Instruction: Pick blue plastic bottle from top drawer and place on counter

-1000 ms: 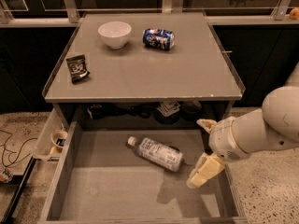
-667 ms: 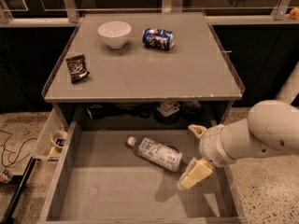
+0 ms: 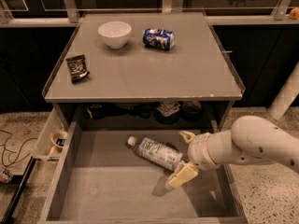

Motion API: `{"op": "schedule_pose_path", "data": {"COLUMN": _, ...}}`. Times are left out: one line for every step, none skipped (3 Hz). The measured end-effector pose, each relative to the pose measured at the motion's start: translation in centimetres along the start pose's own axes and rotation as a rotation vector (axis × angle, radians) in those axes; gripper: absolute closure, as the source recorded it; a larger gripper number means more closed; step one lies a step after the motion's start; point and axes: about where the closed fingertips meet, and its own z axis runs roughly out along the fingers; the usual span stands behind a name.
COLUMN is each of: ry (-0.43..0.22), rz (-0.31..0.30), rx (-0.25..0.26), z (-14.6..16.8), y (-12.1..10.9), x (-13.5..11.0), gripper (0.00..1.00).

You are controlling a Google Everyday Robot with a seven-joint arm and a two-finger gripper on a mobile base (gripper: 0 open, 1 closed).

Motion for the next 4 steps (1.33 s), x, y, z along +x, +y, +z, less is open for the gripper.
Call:
{"op": "schedule_pose_path", "data": {"ry": -0.026, "rz": 0.017, "rx": -0.005, "z": 2.0, "y": -0.2, "x": 0.4, "gripper": 0.00}}
{"op": "schedule_pose_path", "data": {"ry": -0.031, "rz": 0.033, "rx": -0.005, "z": 3.5, "y": -0.4, "x": 1.0, "gripper": 0.00}}
{"op": "schedule_pose_path", "data": {"ry": -0.025, "rz": 0.060, "rx": -0.015, "z": 4.5, "y": -0.8, "x": 1.6, "gripper": 0.01}}
{"op": "schedule_pose_path", "data": {"ry": -0.025, "rz": 0.061, "rx": -0.015, "z": 4.5, "y": -0.8, "x": 1.6, "gripper": 0.20}}
